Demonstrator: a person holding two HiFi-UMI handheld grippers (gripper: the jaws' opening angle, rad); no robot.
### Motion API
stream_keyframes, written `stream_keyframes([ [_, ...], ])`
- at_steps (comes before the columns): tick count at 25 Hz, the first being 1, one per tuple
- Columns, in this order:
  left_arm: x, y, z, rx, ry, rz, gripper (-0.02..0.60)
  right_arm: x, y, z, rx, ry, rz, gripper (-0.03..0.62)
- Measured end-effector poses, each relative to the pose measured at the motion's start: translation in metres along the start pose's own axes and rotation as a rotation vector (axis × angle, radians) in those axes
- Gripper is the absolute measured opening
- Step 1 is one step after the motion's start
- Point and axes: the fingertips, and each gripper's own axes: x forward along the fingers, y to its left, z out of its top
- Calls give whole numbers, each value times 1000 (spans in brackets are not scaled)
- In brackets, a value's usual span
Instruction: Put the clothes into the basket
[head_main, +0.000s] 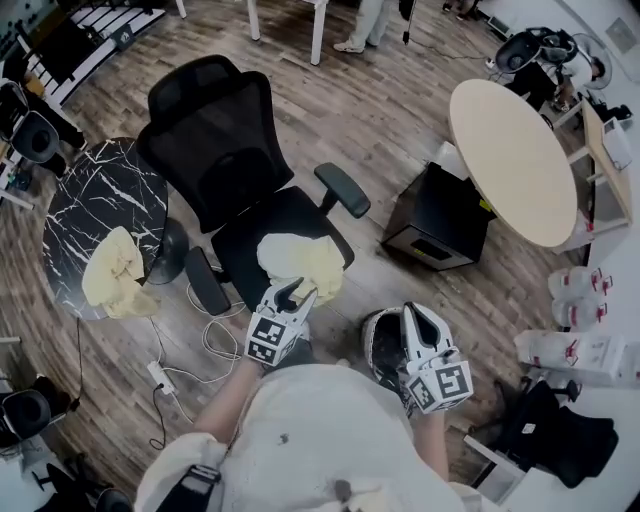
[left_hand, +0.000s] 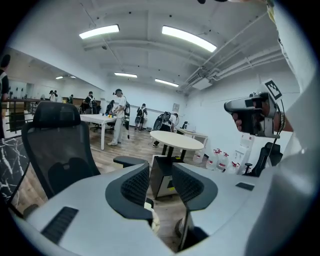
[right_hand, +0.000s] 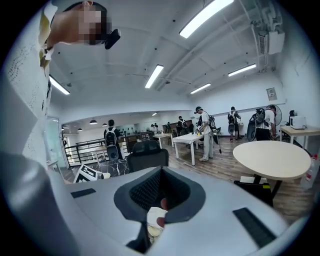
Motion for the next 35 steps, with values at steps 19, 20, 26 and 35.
stream_keyframes([
  [19, 93, 92, -139, -40, 300, -32, 161, 70, -16, -66, 46, 157, -50, 8],
  [20, 98, 95, -146, -41, 313, -32, 161, 73, -18, -72, 52, 167, -51, 8],
  [26, 129, 109, -188, -29, 398, -44, 163, 82, -31, -110, 93, 232, -60, 8],
  [35, 167, 119, -249, 12, 493, -74, 163, 88, -43, -153, 144, 272, -91, 8],
])
